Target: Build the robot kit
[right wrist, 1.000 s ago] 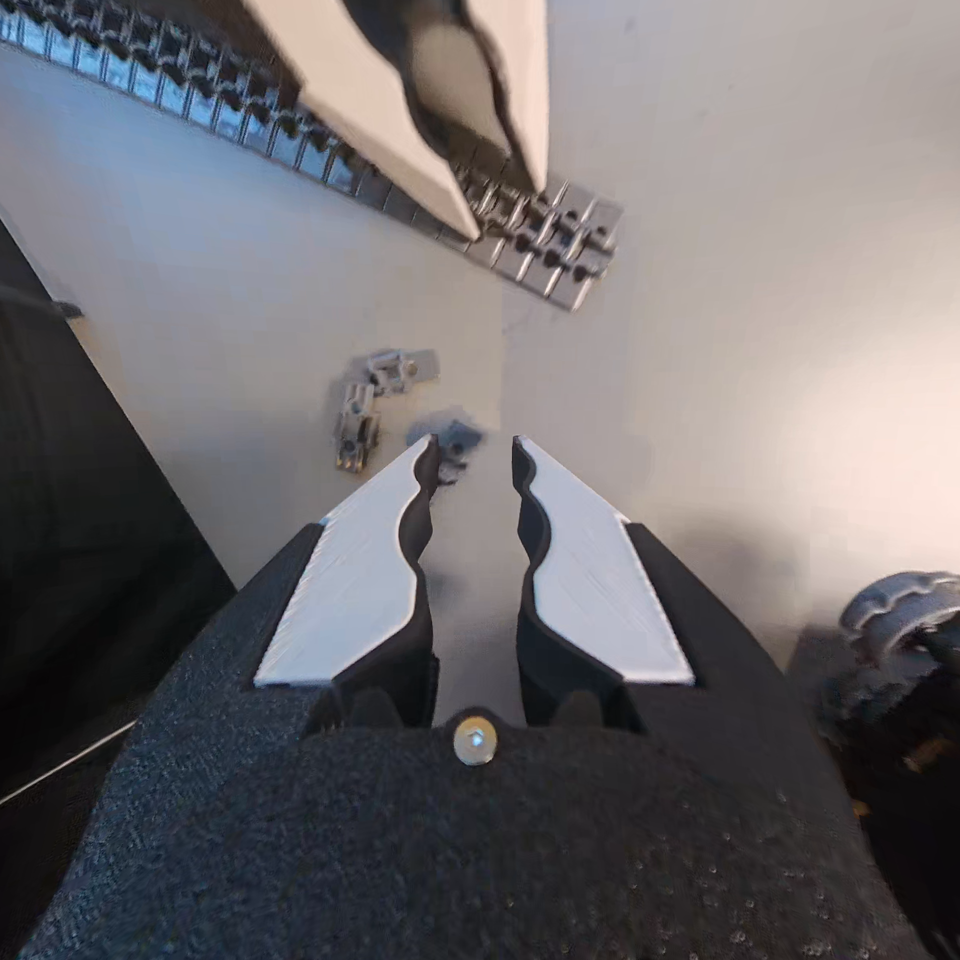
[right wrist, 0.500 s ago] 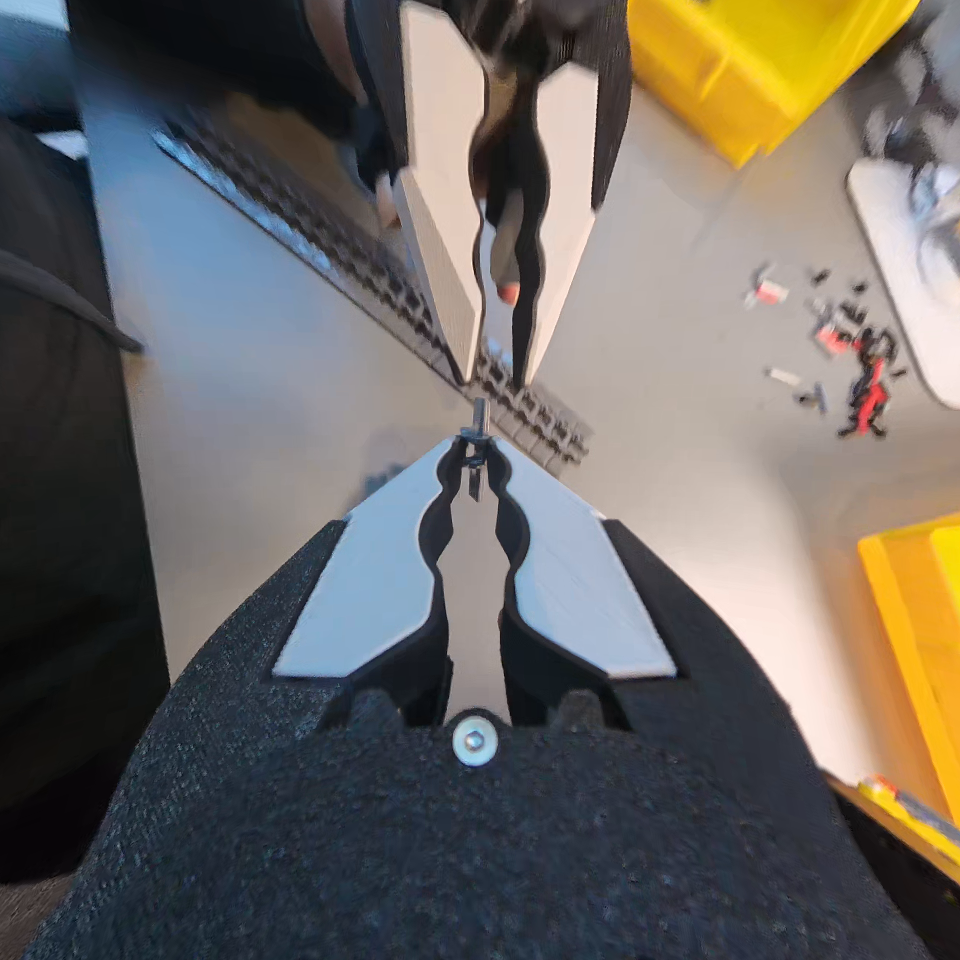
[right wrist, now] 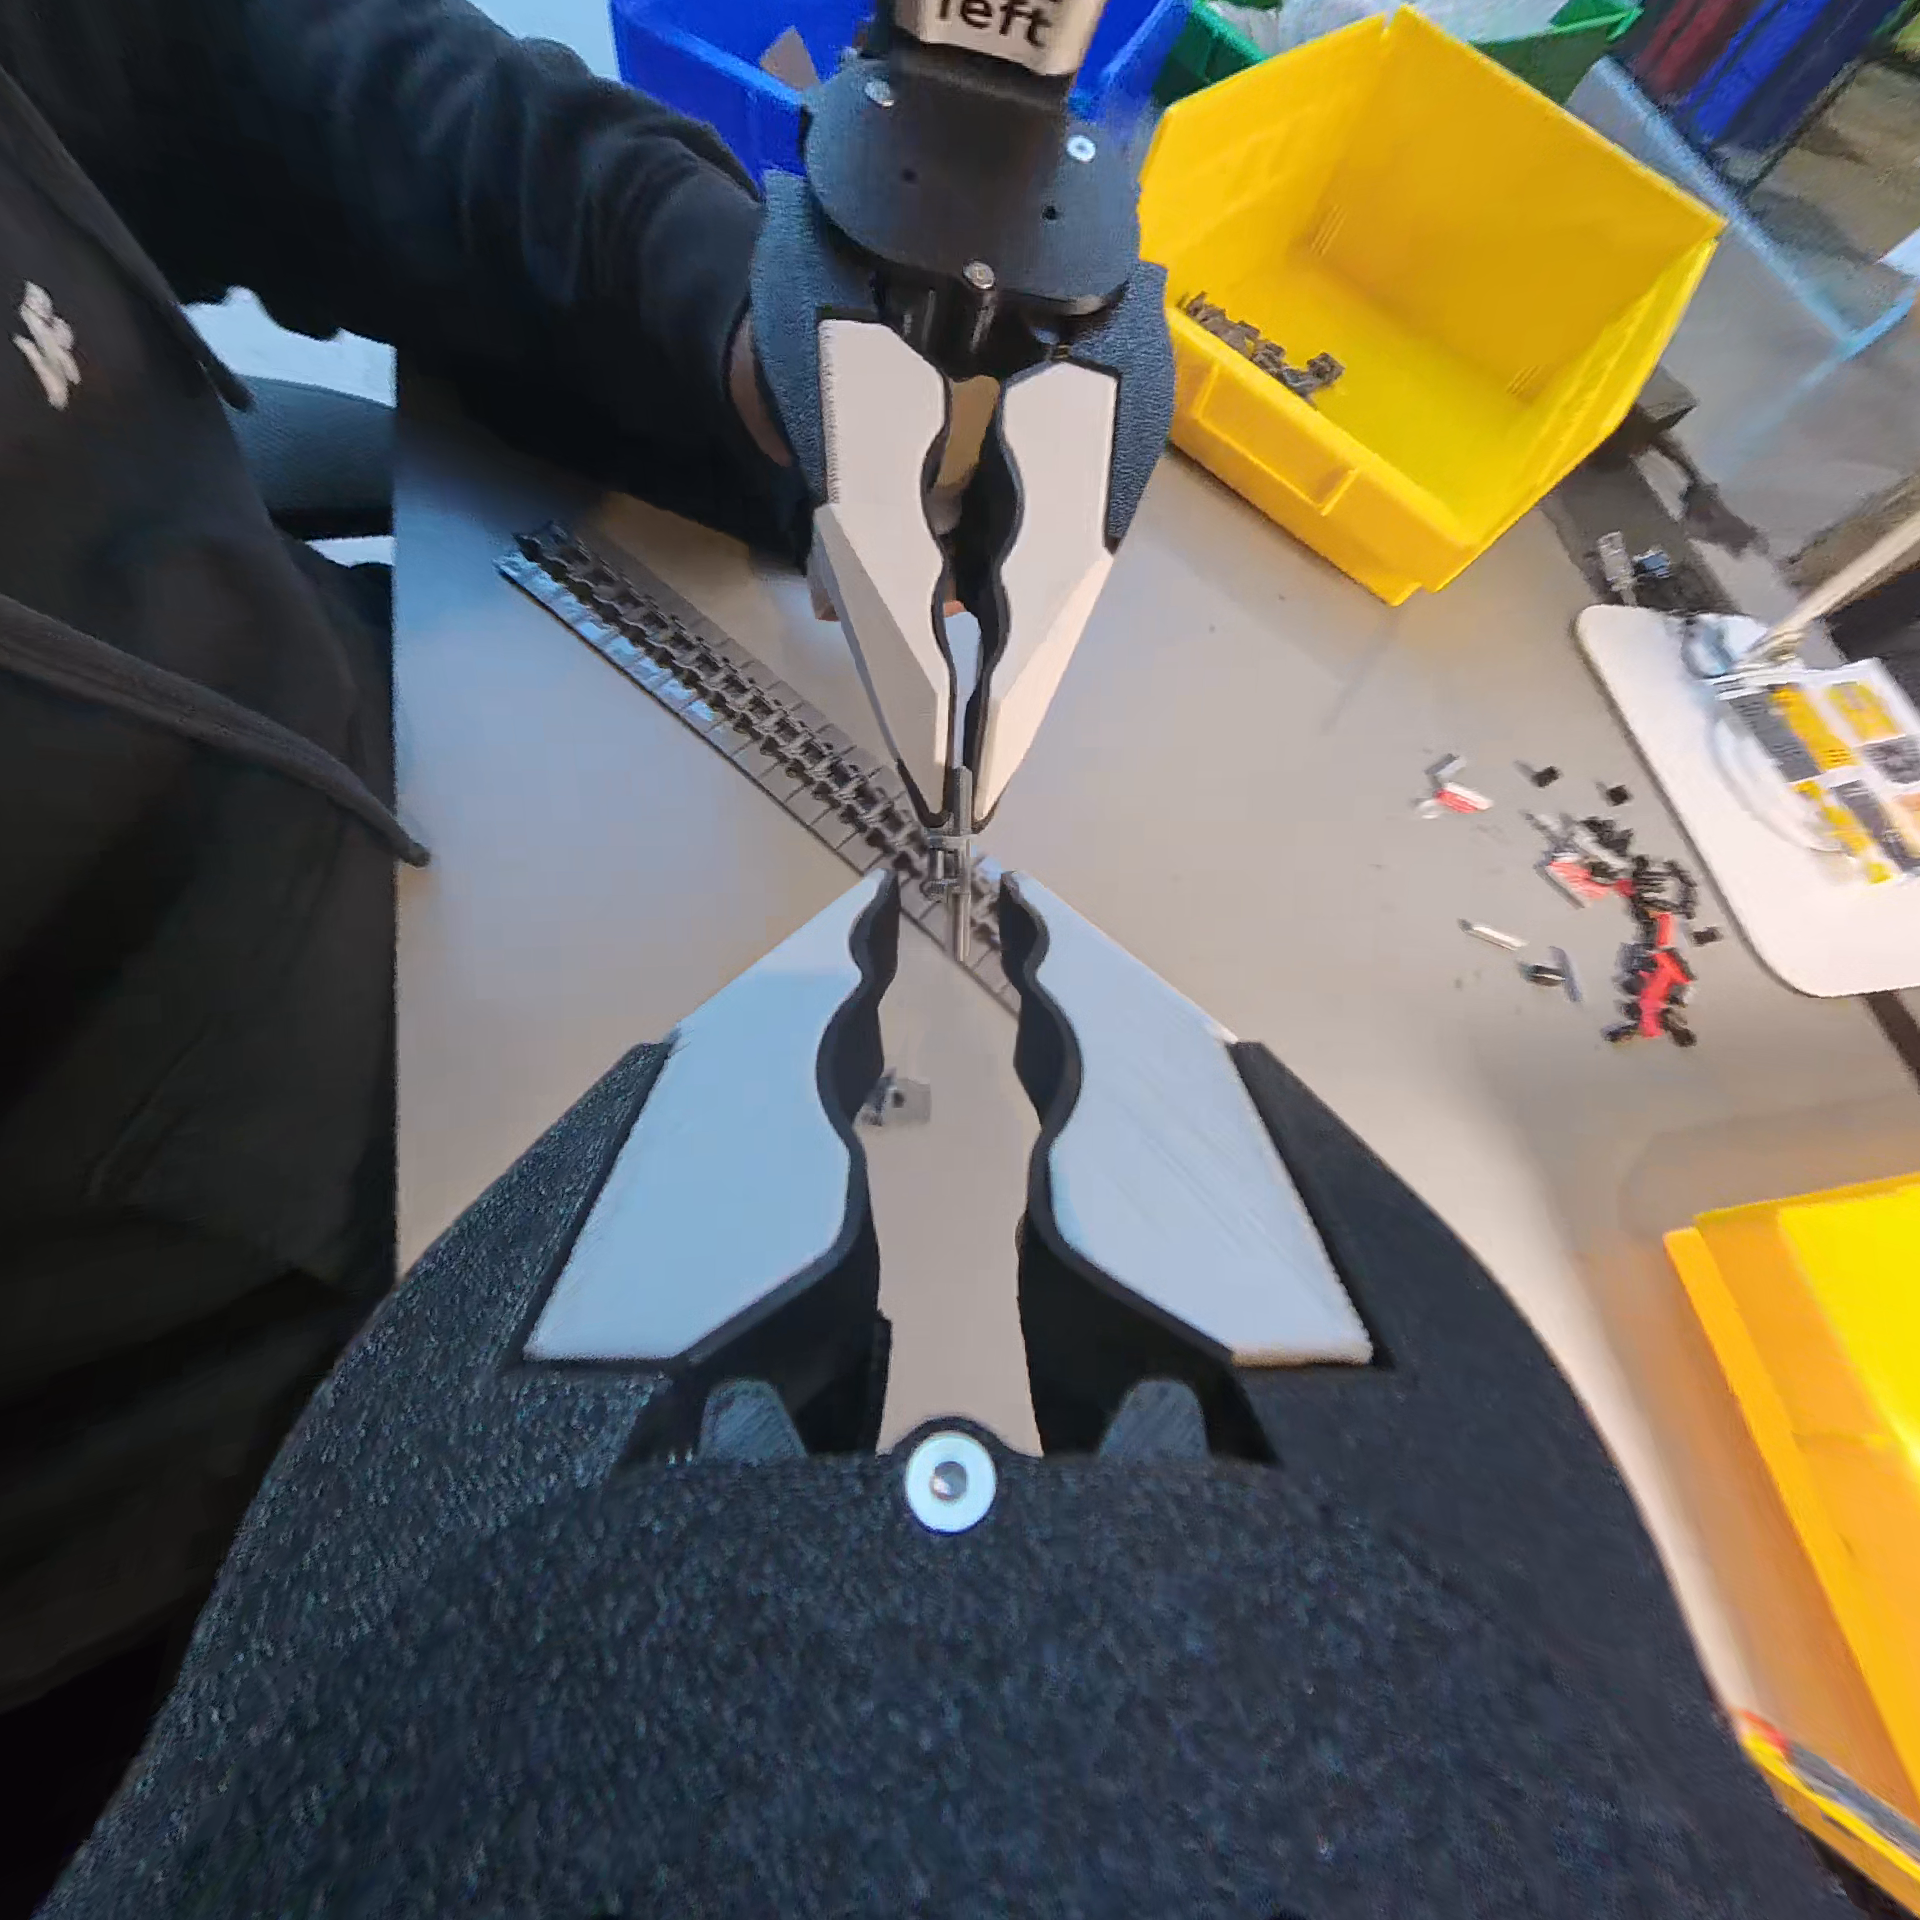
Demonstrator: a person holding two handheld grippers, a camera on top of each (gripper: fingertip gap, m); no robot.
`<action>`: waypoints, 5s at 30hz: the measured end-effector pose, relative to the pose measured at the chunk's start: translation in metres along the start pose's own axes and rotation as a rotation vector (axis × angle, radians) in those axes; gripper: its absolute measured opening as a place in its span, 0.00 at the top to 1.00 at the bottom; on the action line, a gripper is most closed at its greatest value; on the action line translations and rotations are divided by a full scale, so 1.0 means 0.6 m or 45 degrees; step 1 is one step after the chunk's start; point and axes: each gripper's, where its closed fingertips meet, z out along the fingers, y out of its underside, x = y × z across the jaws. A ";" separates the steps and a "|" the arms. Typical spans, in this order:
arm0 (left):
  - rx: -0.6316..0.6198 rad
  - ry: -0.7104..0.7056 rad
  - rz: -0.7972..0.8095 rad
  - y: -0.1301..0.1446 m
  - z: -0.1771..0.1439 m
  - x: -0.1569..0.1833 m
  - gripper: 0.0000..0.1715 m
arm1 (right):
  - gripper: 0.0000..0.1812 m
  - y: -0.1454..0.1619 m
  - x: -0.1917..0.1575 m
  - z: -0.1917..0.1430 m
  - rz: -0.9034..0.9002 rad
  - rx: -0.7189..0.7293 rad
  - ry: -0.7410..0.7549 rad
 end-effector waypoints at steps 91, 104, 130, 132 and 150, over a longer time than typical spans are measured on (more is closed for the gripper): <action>-0.445 -0.317 -0.212 0.122 0.025 -0.085 0.90 | 0.90 0.152 -0.038 0.070 0.303 -0.542 -0.247; -0.099 0.066 -0.676 0.058 0.020 -0.037 0.87 | 0.92 0.054 0.004 0.049 -0.263 -0.251 0.082; 0.372 0.262 -0.712 -0.049 -0.031 -0.028 1.00 | 0.96 -0.049 0.046 0.014 0.568 0.281 -0.069; 0.391 0.253 -0.706 -0.052 -0.032 -0.030 1.00 | 0.95 -0.052 0.048 0.014 0.642 0.294 -0.112; -0.476 -0.307 -0.320 0.132 0.016 -0.086 0.90 | 0.96 0.147 0.115 0.080 0.960 -0.554 -0.208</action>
